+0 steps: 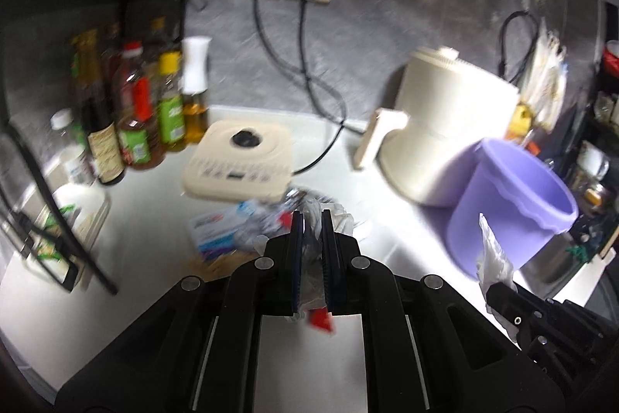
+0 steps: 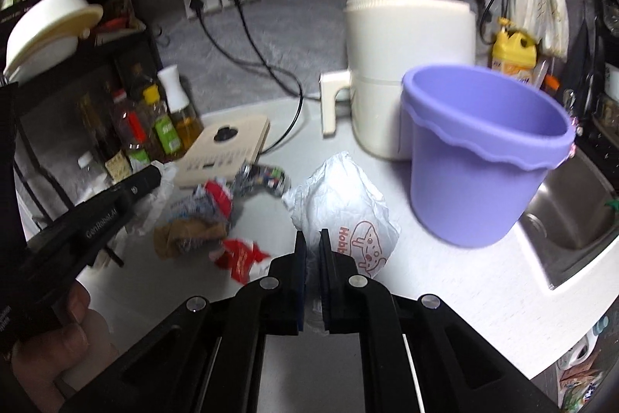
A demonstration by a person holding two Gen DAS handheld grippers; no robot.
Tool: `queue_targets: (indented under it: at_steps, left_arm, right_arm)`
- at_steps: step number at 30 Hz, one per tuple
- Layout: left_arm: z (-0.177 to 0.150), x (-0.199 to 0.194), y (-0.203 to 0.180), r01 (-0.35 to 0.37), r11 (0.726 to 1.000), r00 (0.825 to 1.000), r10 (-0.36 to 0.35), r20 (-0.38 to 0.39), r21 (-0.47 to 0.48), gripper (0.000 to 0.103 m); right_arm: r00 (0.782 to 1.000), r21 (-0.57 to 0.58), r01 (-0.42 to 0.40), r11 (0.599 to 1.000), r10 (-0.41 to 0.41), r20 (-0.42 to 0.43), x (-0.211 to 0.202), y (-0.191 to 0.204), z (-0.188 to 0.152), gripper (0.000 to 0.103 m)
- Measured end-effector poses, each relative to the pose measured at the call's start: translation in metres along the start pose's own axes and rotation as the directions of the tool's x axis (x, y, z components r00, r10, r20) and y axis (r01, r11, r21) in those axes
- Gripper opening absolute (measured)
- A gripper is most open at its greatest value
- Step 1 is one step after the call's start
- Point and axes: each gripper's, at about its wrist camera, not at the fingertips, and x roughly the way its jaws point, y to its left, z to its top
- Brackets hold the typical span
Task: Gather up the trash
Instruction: 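Carry the tissue and plastic bag in both tools over the lilac bucket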
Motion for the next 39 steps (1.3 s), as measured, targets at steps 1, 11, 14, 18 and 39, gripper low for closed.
queue_targets:
  at_steps: [1, 11, 14, 18, 39]
  left_arm:
    - [0.004, 0.000, -0.005, 0.016, 1.000, 1.000, -0.016, 0.008, 0.000, 0.010]
    - [0.031, 0.005, -0.030, 0.105, 0.994, 0.993, -0.106, 0.051, 0.022, 0.009]
    - [0.040, 0.008, -0.034, 0.133, 0.991, 0.990, -0.134, 0.053, 0.023, 0.010]
    - [0.051, 0.014, -0.038, 0.173, 0.985, 0.984, -0.174, 0.047, 0.026, 0.010]
    - [0.068, 0.054, -0.069, 0.323, 0.946, 0.946, -0.323, 0.030, -0.007, 0.010]
  right_arm:
    - [1.000, -0.002, 0.009, 1.000, -0.008, 0.013, -0.004, -0.001, 0.004, 0.007]
    - [0.990, 0.026, 0.088, 0.996, -0.090, 0.110, -0.028, -0.014, 0.038, 0.007]
    - [0.986, 0.031, 0.106, 0.994, -0.109, 0.123, -0.032, -0.015, 0.044, 0.007]
    - [0.983, 0.052, 0.133, 0.990, -0.138, 0.121, -0.030, -0.015, 0.053, 0.007]
    - [0.941, 0.081, 0.267, 0.960, -0.278, 0.194, -0.032, -0.040, 0.084, 0.007]
